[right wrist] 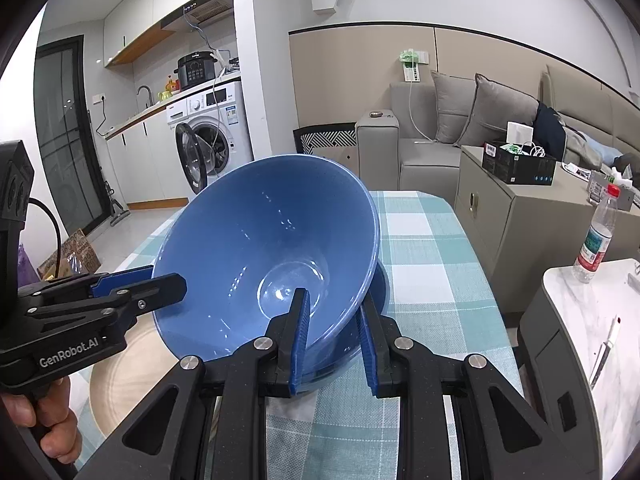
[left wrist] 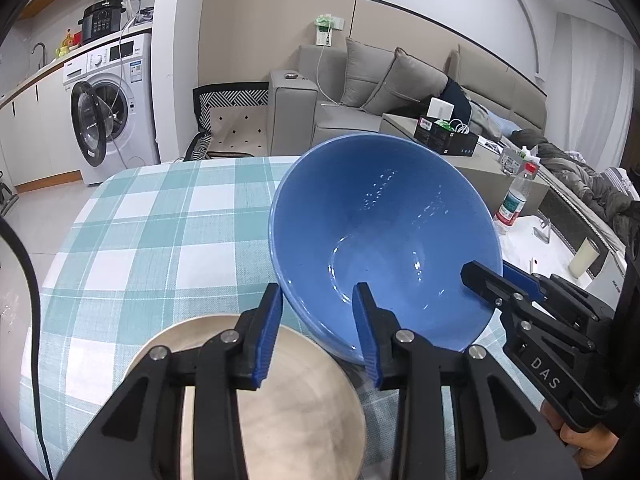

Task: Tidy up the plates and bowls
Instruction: 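Lower the bowl onto the stacked bowls and open both grippers, then reposition both open grippers around the rim of the blue bowl stack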

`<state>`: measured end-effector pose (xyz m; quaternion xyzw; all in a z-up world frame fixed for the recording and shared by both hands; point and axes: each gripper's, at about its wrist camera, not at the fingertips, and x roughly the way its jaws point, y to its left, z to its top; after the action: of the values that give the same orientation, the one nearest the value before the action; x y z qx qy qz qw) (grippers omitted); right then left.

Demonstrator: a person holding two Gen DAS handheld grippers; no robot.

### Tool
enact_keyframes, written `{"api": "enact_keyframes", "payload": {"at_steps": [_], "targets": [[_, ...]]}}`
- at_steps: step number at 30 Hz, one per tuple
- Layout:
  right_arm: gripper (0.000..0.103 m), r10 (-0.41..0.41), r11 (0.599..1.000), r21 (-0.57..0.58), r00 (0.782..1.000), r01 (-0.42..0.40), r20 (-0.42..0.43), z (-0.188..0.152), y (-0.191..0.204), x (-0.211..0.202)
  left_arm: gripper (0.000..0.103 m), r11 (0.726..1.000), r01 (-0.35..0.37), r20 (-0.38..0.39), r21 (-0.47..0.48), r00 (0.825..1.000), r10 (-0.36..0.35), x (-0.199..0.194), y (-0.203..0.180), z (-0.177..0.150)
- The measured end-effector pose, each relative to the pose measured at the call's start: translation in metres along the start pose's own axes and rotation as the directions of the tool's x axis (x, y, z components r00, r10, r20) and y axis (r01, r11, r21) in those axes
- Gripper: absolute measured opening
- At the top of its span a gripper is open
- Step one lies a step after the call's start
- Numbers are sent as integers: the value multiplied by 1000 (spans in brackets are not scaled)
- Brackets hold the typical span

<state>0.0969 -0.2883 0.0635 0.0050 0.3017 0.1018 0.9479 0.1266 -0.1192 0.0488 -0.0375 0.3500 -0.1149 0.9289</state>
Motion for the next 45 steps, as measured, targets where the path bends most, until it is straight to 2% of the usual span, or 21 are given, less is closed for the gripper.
{"api": "enact_keyframes", "payload": {"at_steps": [16,24,28,30,33,34,36,37,38,39,40,42,45], "targets": [[23,5,1000,12,999,-5,-35,4,-3,16,35,999,-33,-47,15,998,34,25,3,0],[24,-29,1000,-9,998,28,-48,3,-2,21,35,999,-26,-48,19,999,27,25,3,1],[32,-29,1000,5,998,29,-47,4,-6,19,35,999,-33,-42,36,999,34,23,1,2],[33,-25,1000,8,998,25,-50,4,-9,18,35,999,-31,-46,36,998,32,23,1,3],[43,-24,1000,5,999,25,-41,4,-12,14,37,999,-26,-52,33,998,28,23,2,2],[51,-21,1000,4,999,21,-36,4,-13,13,38,999,-24,-54,31,998,25,22,3,2],[56,-20,1000,1,999,20,-31,4,-15,9,42,999,-20,-56,30,998,21,22,3,3],[65,-22,1000,2,999,22,-31,4,-17,8,46,999,-19,-56,31,998,21,21,4,3],[80,-23,1000,7,999,24,-30,4,-19,6,48,999,-19,-54,30,998,21,21,4,3],[85,-22,1000,12,999,22,-28,3,-21,5,52,999,-20,-51,31,998,22,20,4,2],[87,-18,1000,24,1000,19,-22,3,-25,3,57,999,-21,-48,32,999,23,19,4,2],[89,2,998,55,1000,0,-27,3,-32,2,58,999,-18,-40,34,999,19,16,5,2],[97,8,996,92,1000,-6,-20,4,-42,-2,62,999,-19,-44,37,999,20,15,7,3]]}}
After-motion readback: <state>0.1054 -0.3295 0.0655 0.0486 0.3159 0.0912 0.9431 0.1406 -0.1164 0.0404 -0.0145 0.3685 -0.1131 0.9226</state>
